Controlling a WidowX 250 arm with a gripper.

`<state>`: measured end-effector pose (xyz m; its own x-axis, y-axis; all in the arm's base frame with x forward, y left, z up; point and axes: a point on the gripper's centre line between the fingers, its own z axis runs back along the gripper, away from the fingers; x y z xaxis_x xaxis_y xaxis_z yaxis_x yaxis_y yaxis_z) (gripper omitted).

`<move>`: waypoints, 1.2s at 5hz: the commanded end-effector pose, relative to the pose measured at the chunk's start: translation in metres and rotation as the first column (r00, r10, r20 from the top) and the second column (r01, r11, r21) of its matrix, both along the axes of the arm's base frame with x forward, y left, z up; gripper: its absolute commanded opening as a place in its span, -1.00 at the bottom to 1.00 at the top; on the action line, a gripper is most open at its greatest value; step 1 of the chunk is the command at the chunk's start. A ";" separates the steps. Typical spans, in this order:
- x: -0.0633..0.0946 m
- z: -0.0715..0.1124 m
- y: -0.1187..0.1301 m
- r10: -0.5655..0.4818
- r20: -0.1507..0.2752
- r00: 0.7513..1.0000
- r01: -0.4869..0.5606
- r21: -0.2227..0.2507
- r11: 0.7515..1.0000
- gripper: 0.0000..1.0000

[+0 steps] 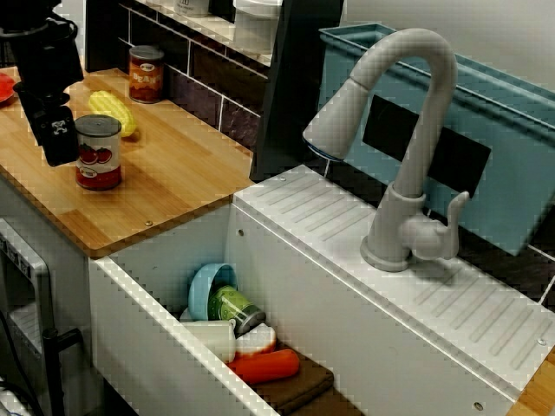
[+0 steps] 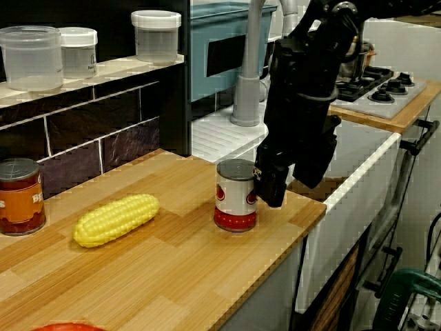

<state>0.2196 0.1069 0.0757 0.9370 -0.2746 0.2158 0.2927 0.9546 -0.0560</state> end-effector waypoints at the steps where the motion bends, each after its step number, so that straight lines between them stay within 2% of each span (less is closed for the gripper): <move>1: 0.001 -0.012 0.033 0.014 0.035 0.999 -0.015 0.012 1.000 1.00; 2: 0.001 -0.020 0.038 0.029 0.038 0.999 -0.029 0.003 1.000 -1.00; 3: 0.003 -0.029 0.029 0.084 0.013 0.996 -0.084 -0.031 0.996 -1.00; 4: 0.005 -0.033 0.018 0.153 -0.009 0.988 -0.153 -0.033 0.988 -1.00; 6: 0.003 -0.028 -0.001 0.239 -0.021 0.971 -0.240 -0.084 0.967 -1.00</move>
<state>0.2187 0.1024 0.0371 0.9825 -0.0232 0.1848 0.0549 0.9842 -0.1683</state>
